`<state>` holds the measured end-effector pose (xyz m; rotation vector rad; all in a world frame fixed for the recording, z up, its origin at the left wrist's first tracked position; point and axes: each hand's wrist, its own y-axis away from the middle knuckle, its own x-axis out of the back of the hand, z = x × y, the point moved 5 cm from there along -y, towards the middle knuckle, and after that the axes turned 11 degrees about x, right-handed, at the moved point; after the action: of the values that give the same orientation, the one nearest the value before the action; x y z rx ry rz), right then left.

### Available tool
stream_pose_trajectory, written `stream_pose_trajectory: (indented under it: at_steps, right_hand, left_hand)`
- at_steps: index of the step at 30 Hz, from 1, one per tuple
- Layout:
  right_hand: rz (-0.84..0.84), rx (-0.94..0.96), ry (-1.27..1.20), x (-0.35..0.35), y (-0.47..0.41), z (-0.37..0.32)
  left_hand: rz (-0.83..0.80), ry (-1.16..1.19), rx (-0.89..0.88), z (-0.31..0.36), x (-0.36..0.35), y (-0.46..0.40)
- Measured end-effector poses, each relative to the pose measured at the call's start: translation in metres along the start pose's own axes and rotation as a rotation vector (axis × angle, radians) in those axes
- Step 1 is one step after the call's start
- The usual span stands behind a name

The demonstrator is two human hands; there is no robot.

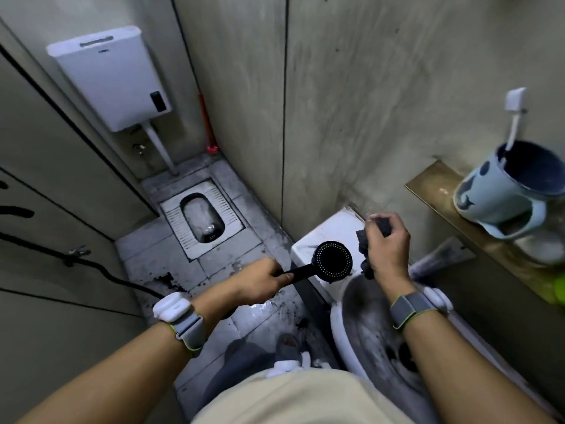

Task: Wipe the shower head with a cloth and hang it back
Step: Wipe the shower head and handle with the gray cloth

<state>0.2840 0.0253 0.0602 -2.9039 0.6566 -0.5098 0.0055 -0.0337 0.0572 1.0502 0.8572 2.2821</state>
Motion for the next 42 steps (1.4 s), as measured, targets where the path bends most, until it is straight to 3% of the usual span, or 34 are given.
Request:
stream_pose_trajectory:
  at_steps: [7, 13, 17, 20, 25, 29, 31, 33, 34, 38, 42]
  right_hand:
    - [0.024, 0.062, 0.101, 0.054, 0.021, 0.025]
    - [0.018, 0.072, 0.084, 0.047, 0.026, 0.021]
    - [-0.246, 0.301, 0.352, 0.011, 0.033, 0.005]
    - [-0.370, 0.193, 0.610, 0.001, 0.033, 0.019]
    - [-0.264, -0.027, 0.576, 0.002, 0.008, 0.034]
    - [-0.052, 0.151, 0.419, 0.002, -0.006, -0.003]
    - [-0.201, 0.301, 0.384, -0.024, 0.004, -0.028]
    - [-0.410, 0.449, 0.574, -0.055, 0.026, -0.036]
    - [-0.437, 0.506, 0.708, -0.063, 0.034, -0.036]
    - [-0.438, 0.373, 0.789, -0.067, 0.024, -0.024]
    - [-0.344, 0.401, 0.723, -0.070, 0.013, -0.028]
  left_hand:
    - [-0.045, -0.093, -0.017, 0.004, -0.014, -0.015]
    - [-0.069, -0.166, -0.075, 0.019, -0.019, -0.016]
    - [0.039, -0.307, -0.242, 0.040, -0.019, -0.010]
    - [0.114, -0.421, -0.382, 0.044, -0.019, -0.005]
    - [0.182, -0.349, -0.353, 0.021, -0.010, -0.009]
    - [0.259, -0.340, -0.298, 0.013, 0.002, -0.012]
    - [0.282, -0.313, -0.282, 0.017, 0.006, -0.012]
    - [0.350, -0.304, -0.303, 0.024, 0.011, -0.008]
    - [0.395, -0.334, -0.324, 0.026, 0.014, -0.007]
    - [0.504, -0.368, -0.360, 0.022, 0.016, 0.001]
    - [0.552, -0.321, -0.345, 0.019, 0.015, 0.000]
